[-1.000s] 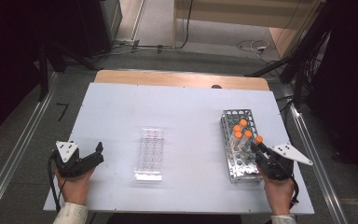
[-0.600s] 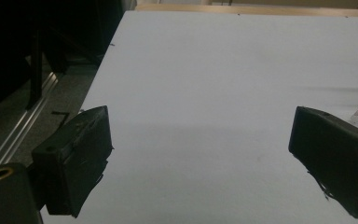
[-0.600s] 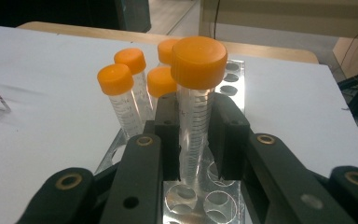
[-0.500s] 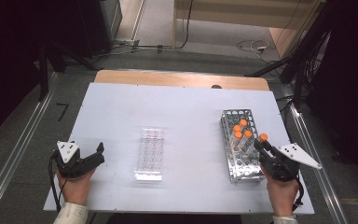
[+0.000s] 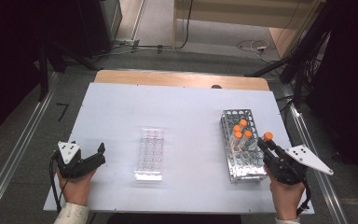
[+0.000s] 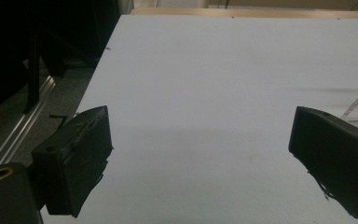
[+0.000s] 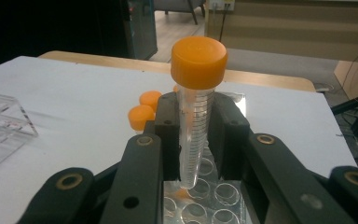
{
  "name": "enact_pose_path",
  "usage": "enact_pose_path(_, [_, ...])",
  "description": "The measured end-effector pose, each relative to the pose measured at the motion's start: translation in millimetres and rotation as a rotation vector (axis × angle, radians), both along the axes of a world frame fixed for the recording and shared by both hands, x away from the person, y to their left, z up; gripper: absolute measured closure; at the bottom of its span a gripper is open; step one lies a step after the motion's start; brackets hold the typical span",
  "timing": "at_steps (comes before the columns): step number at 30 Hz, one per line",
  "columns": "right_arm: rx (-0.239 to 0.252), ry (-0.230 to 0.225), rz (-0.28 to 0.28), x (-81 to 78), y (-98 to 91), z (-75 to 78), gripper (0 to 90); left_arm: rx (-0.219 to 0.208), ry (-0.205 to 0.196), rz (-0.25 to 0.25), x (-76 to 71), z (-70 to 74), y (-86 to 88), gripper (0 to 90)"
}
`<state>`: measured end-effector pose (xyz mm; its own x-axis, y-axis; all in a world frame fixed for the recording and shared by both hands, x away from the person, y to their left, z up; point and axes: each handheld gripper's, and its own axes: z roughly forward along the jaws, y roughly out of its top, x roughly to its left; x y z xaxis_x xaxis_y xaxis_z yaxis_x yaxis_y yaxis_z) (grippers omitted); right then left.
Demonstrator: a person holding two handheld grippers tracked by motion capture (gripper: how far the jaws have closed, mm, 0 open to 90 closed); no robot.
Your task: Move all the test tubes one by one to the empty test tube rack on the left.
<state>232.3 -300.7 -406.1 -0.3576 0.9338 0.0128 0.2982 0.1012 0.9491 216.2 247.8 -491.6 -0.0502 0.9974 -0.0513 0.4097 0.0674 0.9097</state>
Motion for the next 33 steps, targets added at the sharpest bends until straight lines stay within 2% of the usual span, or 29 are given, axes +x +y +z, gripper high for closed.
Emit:
enact_pose_path(4, [0.001, -0.006, 0.028, -5.3, 5.1, 4.9, 72.5, -0.005, -0.012, -0.010, -2.6, 3.5, -2.2, 6.2])
enact_pose_path(8, [-0.004, 0.010, 0.069, -9.8, 13.2, 3.4, 72.5, -0.007, -0.020, -0.020, -4.2, 6.0, -4.5, 6.7])
enact_pose_path(12, [-0.017, 0.017, 0.108, -14.1, 24.0, 2.8, 72.5, -0.009, -0.027, -0.026, -5.2, 8.0, -6.0, 6.7])
enact_pose_path(18, [-0.040, 0.013, 0.180, -20.6, 45.2, 1.3, 72.5, -0.017, -0.040, -0.065, -6.6, 13.6, -13.5, 6.7])
enact_pose_path(26, [-0.065, 0.049, 0.240, -15.5, 71.2, -12.3, 72.5, -0.041, -0.055, -0.119, -6.1, 21.2, -25.3, 6.7])
enact_pose_path(33, [-0.079, 0.069, 0.280, -11.2, 89.6, -19.8, 72.5, -0.036, -0.068, -0.181, -7.5, 27.9, -44.9, 6.7])
